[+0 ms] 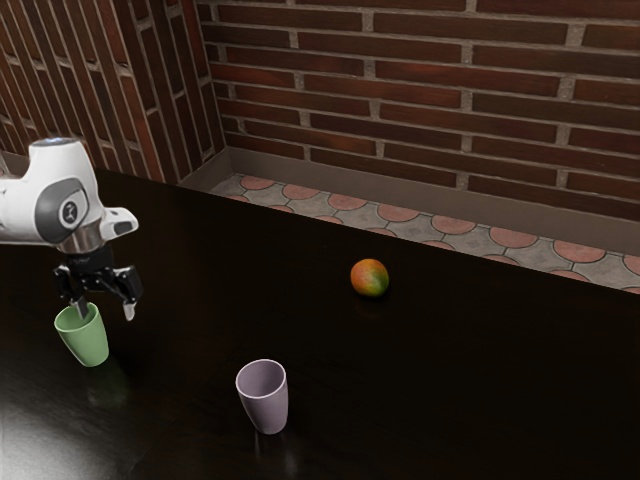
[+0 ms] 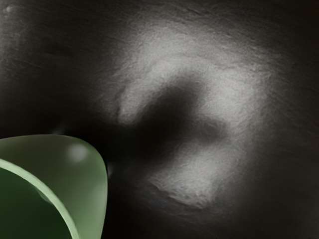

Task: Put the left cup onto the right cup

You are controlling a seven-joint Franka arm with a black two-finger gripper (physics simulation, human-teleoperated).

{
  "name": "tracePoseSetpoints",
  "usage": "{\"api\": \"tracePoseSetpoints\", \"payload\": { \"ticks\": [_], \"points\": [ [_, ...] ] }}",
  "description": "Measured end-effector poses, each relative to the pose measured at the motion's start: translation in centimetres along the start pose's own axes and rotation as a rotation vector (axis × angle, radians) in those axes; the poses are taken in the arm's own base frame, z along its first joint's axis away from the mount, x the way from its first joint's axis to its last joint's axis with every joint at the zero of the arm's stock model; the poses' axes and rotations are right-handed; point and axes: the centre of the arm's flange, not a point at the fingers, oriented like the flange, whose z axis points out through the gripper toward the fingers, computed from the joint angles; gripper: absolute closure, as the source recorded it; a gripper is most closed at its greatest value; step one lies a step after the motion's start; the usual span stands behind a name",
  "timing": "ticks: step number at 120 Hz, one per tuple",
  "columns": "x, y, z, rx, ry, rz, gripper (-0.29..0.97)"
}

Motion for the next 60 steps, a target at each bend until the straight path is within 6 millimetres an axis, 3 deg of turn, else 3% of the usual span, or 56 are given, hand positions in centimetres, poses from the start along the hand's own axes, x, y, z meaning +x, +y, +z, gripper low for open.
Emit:
{"api": "tracePoseSetpoints", "payload": {
  "ticks": [48,60],
  "points": [
    [0.5,-1.4,3.0,0.006,-0.017,-0.025,0.00],
    [0.6,-1.4,2.9,0.007,-0.015,-0.025,0.19]
  ]
}}
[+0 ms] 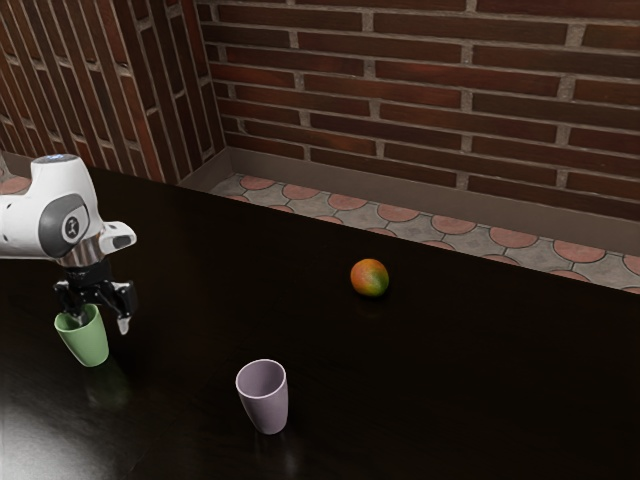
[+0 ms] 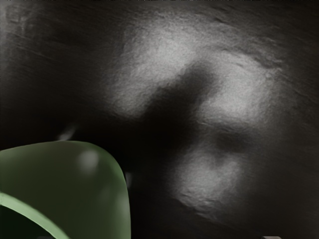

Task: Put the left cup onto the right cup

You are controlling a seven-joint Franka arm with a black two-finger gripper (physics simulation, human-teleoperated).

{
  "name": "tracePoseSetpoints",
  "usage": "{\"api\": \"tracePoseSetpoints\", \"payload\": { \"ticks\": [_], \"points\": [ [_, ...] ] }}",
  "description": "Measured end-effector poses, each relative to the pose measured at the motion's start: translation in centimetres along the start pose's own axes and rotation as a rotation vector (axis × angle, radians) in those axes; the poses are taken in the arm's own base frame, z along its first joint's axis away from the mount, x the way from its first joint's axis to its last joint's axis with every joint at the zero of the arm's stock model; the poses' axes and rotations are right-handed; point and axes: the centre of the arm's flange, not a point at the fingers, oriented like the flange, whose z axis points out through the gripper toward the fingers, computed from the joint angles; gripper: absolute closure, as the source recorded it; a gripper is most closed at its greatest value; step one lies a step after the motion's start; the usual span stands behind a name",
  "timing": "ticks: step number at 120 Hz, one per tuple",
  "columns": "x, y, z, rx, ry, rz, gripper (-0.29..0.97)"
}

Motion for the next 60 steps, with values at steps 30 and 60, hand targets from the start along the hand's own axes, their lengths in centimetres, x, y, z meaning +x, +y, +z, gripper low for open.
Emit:
{"api": "tracePoseSetpoints", "payload": {
  "ticks": [30,60],
  "points": [
    [-0.02,-0.43,-0.13,0.005,0.002,-0.008,0.64],
    [-0.10,-0.41,-0.52,0.011,0.003,-0.009,0.75]
  ]
}}
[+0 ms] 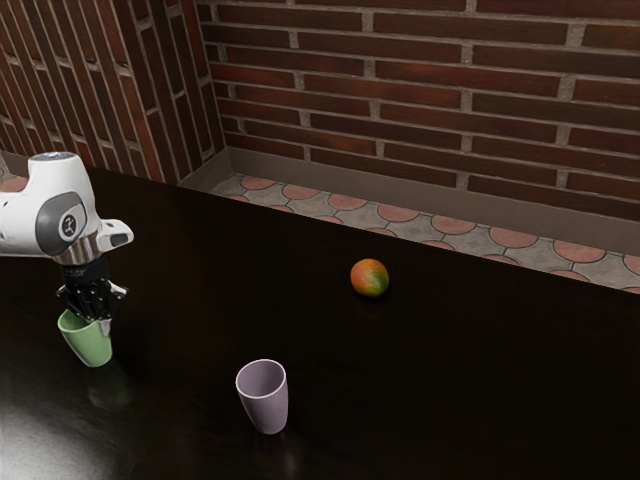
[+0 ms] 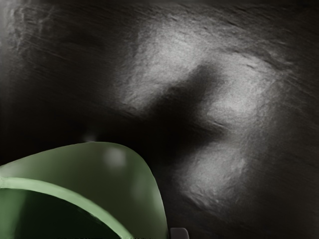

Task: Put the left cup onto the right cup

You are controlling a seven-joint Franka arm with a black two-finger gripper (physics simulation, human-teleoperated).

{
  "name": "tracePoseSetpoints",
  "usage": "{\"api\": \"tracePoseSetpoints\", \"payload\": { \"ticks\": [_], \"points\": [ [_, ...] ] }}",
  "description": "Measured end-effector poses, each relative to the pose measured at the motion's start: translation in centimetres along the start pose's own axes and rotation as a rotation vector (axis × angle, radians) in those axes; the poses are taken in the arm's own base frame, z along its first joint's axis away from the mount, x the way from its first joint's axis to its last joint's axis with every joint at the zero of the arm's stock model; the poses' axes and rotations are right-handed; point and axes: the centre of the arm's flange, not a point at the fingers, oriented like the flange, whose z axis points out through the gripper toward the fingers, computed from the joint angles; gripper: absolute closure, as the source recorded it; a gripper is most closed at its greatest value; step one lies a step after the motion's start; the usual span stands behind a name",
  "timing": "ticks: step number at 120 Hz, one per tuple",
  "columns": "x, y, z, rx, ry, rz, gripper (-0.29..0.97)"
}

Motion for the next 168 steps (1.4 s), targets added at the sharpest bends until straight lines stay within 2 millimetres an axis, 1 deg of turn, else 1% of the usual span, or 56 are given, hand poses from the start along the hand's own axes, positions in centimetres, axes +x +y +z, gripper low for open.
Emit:
{"api": "tracePoseSetpoints", "payload": {
  "ticks": [14,21,35,40,45,50,58,66,80,89,102,106,110,123,129,144,155,168],
  "points": [
    [-0.1,0.0,-0.8,0.002,0.011,-0.001,0.77],
    [-0.3,0.1,-1.8,0.010,0.024,0.004,0.77],
    [-0.6,0.9,-5.4,0.032,0.068,0.025,0.78],
    [-0.1,1.2,-7.5,0.050,0.092,0.037,0.78],
    [0.6,1.6,-10.1,0.063,0.118,0.046,0.78],
    [1.0,2.4,-11.8,0.071,0.129,0.057,0.78],
    [1.2,4.3,-13.8,0.074,0.132,0.081,0.78],
    [0.9,7.0,-15.2,0.070,0.125,0.115,0.78],
    [-0.3,12.9,-17.0,0.045,0.104,0.183,0.79],
    [-2.2,17.0,-18.2,0.036,0.092,0.228,0.79],
    [-5.7,23.0,-19.1,0.033,0.072,0.296,0.79],
    [-6.6,24.4,-19.3,0.034,0.067,0.309,0.79],
    [-7.4,25.4,-19.4,0.032,0.060,0.314,0.79],
    [-9.2,26.9,-19.4,0.023,0.039,0.284,0.79],
    [-10.0,27.6,-19.0,0.020,0.024,0.268,0.79],
    [-11.8,29.8,-18.3,0.016,0.003,0.237,0.79],
    [-13.3,32.0,-17.9,0.019,0.002,0.228,0.79],
    [-14.5,33.7,-17.6,0.035,0.013,0.216,0.79]
  ]
}}
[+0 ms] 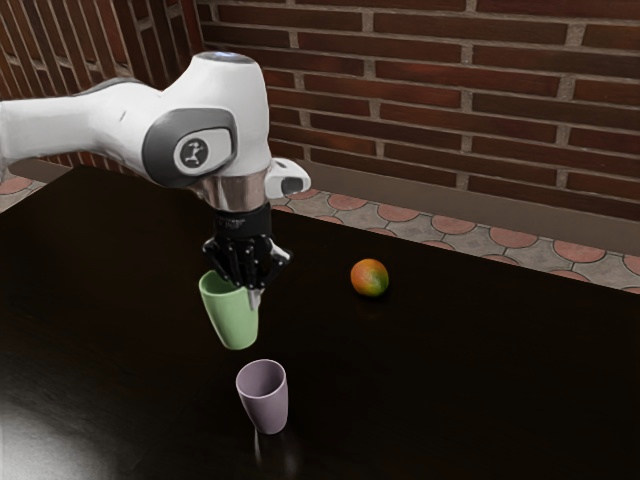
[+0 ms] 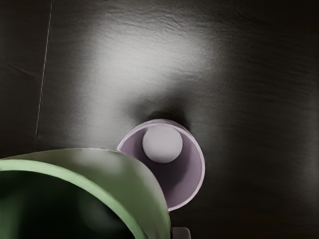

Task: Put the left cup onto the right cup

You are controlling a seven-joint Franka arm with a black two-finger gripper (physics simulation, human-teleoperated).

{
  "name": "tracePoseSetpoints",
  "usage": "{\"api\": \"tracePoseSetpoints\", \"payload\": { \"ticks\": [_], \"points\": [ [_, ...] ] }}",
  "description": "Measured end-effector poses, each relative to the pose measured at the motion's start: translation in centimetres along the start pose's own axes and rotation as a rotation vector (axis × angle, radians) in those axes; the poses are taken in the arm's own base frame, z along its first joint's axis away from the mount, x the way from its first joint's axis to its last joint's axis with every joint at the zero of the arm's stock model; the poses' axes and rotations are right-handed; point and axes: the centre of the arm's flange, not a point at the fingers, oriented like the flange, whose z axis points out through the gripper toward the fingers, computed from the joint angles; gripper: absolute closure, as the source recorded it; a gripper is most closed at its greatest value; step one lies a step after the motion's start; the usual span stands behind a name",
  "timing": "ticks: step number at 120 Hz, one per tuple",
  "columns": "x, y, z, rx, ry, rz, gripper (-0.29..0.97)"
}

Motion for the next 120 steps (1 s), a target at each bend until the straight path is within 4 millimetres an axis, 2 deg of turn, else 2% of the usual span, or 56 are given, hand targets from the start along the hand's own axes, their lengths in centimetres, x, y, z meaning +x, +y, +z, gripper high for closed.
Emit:
{"api": "tracePoseSetpoints", "payload": {
  "ticks": [16,46,66,77,120],
  "points": [
    [-0.1,1.4,0.9,0.021,0.017,-0.020,0.79],
    [0.9,1.6,3.4,0.015,0.029,-0.097,0.79],
    [1.3,2.1,4.2,-0.003,0.030,-0.134,0.79],
    [1.0,2.2,5.1,-0.006,0.020,-0.152,0.79],
    [0.0,3.0,6.7,-0.022,-0.006,-0.214,0.79]
  ]
}}
